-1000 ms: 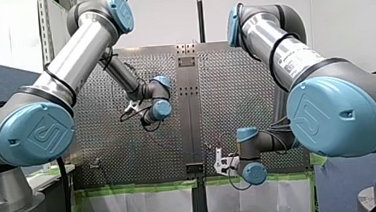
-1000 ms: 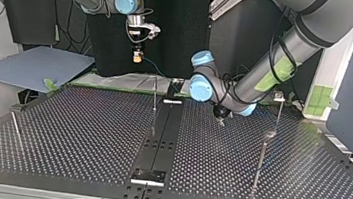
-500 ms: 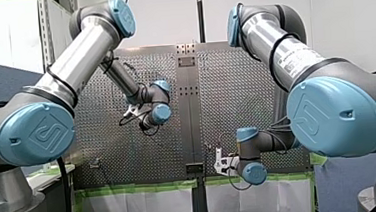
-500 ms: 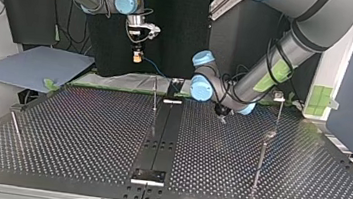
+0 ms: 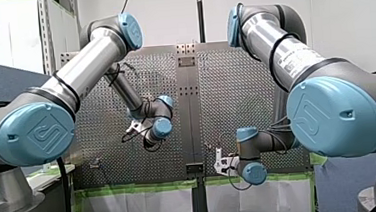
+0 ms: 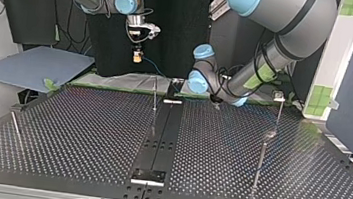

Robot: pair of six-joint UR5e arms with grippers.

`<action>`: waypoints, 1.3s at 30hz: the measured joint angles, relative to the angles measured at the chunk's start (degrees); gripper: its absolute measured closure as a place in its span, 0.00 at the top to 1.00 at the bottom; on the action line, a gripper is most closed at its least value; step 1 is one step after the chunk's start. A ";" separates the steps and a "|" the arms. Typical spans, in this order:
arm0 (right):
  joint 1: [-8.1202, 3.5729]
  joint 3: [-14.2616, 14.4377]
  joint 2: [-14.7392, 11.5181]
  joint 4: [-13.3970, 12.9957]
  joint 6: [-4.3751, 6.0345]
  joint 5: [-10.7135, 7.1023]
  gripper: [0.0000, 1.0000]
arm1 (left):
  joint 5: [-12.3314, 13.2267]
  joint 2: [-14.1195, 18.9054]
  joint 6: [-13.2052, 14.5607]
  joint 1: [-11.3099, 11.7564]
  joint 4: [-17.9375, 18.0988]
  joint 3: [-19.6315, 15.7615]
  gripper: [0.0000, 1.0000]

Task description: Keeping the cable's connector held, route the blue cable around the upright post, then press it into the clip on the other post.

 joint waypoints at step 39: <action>0.00 0.01 0.00 -0.22 0.15 -1.71 0.00 | 21.72 -3.75 -21.91 -2.21 -6.63 0.00 1.00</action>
